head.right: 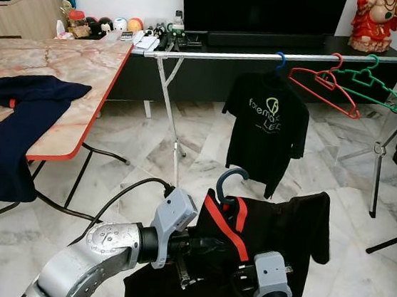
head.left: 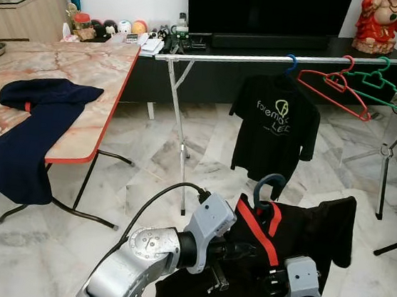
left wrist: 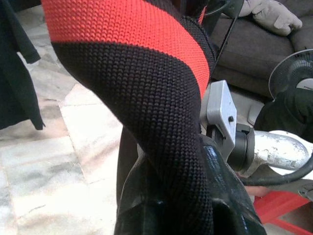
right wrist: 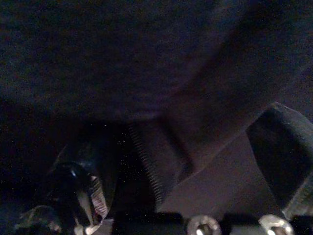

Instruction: Hang hanger

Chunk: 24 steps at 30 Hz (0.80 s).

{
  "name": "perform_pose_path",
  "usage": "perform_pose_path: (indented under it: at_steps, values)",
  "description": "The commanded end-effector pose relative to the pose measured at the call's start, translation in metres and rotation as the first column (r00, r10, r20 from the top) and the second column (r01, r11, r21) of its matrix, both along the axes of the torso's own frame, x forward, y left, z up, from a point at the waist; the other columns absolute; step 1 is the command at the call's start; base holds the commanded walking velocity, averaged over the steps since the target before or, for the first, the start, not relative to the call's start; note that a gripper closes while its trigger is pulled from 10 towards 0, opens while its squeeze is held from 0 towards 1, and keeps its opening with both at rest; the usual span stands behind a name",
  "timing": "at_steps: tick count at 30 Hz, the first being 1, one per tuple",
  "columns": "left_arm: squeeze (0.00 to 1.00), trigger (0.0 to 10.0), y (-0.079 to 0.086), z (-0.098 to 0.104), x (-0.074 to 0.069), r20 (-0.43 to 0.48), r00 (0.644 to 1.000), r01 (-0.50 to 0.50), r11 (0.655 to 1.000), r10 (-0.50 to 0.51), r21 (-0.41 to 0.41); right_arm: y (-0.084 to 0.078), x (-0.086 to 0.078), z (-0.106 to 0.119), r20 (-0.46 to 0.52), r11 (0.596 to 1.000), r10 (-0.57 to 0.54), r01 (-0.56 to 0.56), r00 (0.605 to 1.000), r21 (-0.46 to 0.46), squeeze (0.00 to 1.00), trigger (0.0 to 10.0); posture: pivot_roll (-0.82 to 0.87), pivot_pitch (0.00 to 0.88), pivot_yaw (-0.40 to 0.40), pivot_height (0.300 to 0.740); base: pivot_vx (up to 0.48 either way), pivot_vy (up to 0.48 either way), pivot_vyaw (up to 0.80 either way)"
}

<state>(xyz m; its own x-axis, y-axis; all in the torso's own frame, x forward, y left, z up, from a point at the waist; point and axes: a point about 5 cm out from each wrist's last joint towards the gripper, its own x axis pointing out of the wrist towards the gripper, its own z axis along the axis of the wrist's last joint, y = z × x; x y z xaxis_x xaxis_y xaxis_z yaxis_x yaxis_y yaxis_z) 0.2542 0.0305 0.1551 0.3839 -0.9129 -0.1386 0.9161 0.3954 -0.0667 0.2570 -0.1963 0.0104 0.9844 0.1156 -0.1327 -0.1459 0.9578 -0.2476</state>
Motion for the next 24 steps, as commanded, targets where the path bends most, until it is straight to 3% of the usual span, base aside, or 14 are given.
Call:
perform_pose_path:
  at_steps: [1,24]
  values:
    - [0.00,10.0,-0.0014,0.0078,-0.0008,0.035,0.999,0.012,1.000,-0.012,-0.012,0.0005,0.0027,0.0018,0.007,1.000,-0.013,0.013,1.000,0.010,0.00,0.0,-0.01,0.058,0.050,0.740,0.000,0.000,0.00]
    - [0.00,10.0,0.0043,-0.0014,0.0024,0.028,0.999,-0.036,0.999,0.035,0.032,0.0034,0.0025,0.0021,0.022,0.999,-0.031,0.031,0.999,0.012,0.00,0.0,-0.01,0.053,0.050,0.740,0.000,0.000,0.00]
